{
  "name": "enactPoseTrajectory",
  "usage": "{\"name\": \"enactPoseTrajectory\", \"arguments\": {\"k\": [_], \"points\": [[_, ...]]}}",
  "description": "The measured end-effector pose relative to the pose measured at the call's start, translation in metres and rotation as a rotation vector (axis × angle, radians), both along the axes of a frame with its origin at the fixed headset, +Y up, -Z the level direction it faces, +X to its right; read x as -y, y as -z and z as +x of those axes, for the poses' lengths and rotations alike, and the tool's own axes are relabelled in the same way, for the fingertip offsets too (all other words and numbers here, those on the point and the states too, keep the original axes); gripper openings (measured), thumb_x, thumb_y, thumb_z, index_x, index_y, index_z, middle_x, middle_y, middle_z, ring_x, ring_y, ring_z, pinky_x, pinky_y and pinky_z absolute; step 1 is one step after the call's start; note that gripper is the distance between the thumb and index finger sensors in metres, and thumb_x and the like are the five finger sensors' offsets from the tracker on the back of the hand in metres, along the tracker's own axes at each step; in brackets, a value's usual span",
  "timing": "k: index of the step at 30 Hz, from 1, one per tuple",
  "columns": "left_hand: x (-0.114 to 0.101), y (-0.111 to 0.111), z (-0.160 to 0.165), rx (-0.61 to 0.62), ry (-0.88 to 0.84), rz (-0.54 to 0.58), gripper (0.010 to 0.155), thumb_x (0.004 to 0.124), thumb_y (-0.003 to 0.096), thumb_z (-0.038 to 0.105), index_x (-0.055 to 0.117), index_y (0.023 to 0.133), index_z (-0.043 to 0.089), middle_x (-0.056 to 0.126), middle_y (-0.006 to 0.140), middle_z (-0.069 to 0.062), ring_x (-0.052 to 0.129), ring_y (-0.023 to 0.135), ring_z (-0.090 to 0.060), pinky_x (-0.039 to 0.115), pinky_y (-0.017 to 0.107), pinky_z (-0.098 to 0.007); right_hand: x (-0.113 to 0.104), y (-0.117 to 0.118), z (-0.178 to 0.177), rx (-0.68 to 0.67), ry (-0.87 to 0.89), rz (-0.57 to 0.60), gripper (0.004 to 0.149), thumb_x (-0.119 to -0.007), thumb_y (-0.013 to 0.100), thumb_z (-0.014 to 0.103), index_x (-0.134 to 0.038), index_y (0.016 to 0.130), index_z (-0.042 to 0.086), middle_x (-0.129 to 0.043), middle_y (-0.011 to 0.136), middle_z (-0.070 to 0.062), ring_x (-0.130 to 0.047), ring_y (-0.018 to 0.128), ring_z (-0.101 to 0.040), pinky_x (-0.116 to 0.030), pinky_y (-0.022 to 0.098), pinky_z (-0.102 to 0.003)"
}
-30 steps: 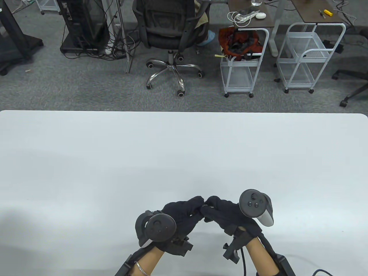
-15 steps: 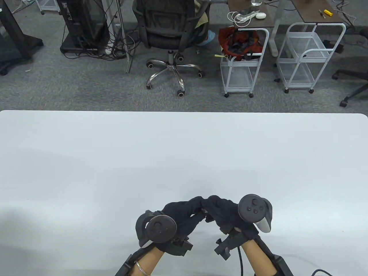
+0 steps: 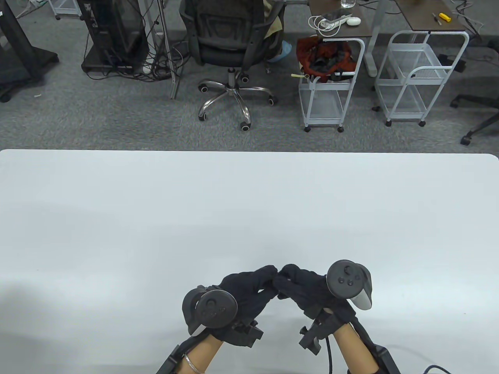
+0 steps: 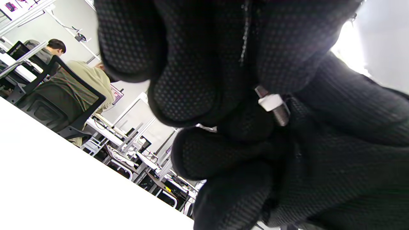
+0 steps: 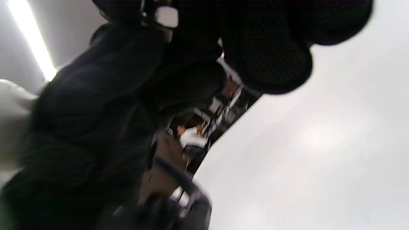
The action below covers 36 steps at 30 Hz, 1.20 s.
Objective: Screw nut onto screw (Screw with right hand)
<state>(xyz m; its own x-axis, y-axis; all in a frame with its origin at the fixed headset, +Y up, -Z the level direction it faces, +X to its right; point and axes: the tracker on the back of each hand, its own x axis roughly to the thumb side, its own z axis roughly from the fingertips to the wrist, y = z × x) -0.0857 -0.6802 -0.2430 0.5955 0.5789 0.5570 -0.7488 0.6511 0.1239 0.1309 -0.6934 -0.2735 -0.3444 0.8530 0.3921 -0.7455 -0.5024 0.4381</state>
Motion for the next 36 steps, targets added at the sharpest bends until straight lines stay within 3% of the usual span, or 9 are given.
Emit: {"name": "enactPoseTrajectory", "arguments": {"k": [6, 12, 16, 19, 25, 31, 36], "points": [[0.0007, -0.0005, 0.0016, 0.017, -0.016, -0.011, 0.044, 0.088, 0.04, 0.042, 0.093, 0.077, 0.019, 0.111, 0.06, 0.007, 0.111, 0.046, -0.009, 0.09, 0.045, -0.032, 0.0006, -0.0027, -0.0007, 0.187, 0.05, 0.11, 0.048, -0.058, 0.061, 0.04, -0.081, 0.065, -0.002, -0.097, 0.059, -0.027, -0.103, 0.034, -0.032, -0.08, 0.031, -0.05], [-0.0009, 0.0008, -0.0012, 0.005, -0.023, -0.013, 0.043, 0.089, 0.0396, 0.041, 0.093, 0.077, 0.02, 0.111, 0.061, 0.007, 0.111, 0.047, -0.01, 0.09, 0.045, -0.033, -0.0006, -0.0009, -0.0003, -0.017, 0.021, -0.024, 0.05, -0.063, 0.062, 0.039, -0.067, 0.083, -0.006, -0.081, 0.08, -0.035, -0.096, 0.057, -0.04, -0.073, 0.044, -0.056], [-0.0012, -0.0004, 0.0008, 0.005, -0.016, -0.013, 0.043, 0.089, 0.039, 0.041, 0.093, 0.075, 0.018, 0.112, 0.058, 0.007, 0.111, 0.045, -0.01, 0.09, 0.045, -0.033, 0.0038, -0.0017, -0.0026, 0.161, 0.066, 0.079, 0.048, -0.058, 0.062, 0.041, -0.079, 0.067, -0.002, -0.095, 0.061, -0.027, -0.103, 0.035, -0.032, -0.08, 0.032, -0.05], [0.0019, 0.0023, 0.0005, 0.012, -0.03, -0.041, 0.043, 0.089, 0.0394, 0.041, 0.093, 0.076, 0.019, 0.112, 0.059, 0.007, 0.111, 0.046, -0.01, 0.09, 0.045, -0.033, 0.0046, -0.0028, -0.0027, 0.208, 0.054, 0.074, 0.049, -0.056, 0.062, 0.041, -0.081, 0.064, -0.001, -0.097, 0.057, -0.026, -0.104, 0.032, -0.03, -0.08, 0.03, -0.049], [-0.0005, 0.0021, -0.0013, 0.02, -0.037, -0.039, 0.042, 0.089, 0.0392, 0.04, 0.093, 0.076, 0.02, 0.111, 0.06, 0.007, 0.111, 0.047, -0.011, 0.09, 0.046, -0.034, -0.0017, -0.0012, -0.0007, -0.033, 0.013, -0.046, 0.051, -0.063, 0.062, 0.038, -0.066, 0.083, -0.008, -0.081, 0.08, -0.036, -0.096, 0.056, -0.04, -0.073, 0.044, -0.056], [-0.0031, 0.0008, 0.0, 0.022, -0.035, -0.022, 0.043, 0.089, 0.0392, 0.041, 0.093, 0.076, 0.019, 0.112, 0.058, 0.008, 0.111, 0.046, -0.01, 0.09, 0.045, -0.034, 0.0003, -0.0041, -0.0027, 0.198, 0.067, 0.082, 0.049, -0.057, 0.062, 0.041, -0.081, 0.064, -0.002, -0.097, 0.057, -0.026, -0.104, 0.031, -0.03, -0.08, 0.029, -0.049], [0.0006, 0.003, 0.0018, 0.053, -0.021, -0.039, 0.045, 0.087, 0.0404, 0.043, 0.092, 0.077, 0.019, 0.111, 0.06, 0.007, 0.111, 0.047, -0.011, 0.09, 0.046, -0.035, -0.0019, -0.0028, 0.0005, 0.191, 0.001, 0.074, 0.049, -0.059, 0.061, 0.042, -0.082, 0.064, -0.002, -0.098, 0.056, -0.026, -0.104, 0.031, -0.03, -0.08, 0.03, -0.049]]}}
